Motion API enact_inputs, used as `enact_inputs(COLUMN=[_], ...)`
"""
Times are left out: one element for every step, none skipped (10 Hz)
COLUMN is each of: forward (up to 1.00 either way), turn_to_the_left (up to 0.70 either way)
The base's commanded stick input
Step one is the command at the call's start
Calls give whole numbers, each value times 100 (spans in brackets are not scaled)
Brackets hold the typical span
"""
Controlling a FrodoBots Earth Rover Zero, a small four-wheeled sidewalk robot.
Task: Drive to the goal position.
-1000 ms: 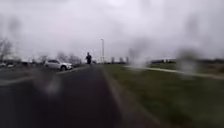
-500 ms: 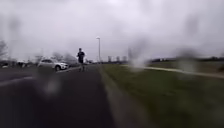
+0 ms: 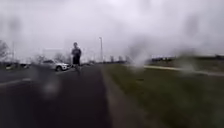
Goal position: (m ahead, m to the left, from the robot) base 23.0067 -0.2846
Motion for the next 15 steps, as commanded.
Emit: enact_inputs(forward=[100, 100, 100, 100, 100, 100, 100, 100, 100, 100, 100, 100, 100, 100, 100], turn_to_the_left=[40, 40, 3, 11, 40, 40, 40, 40, 40, 40, 40, 40, 40, 38, 0])
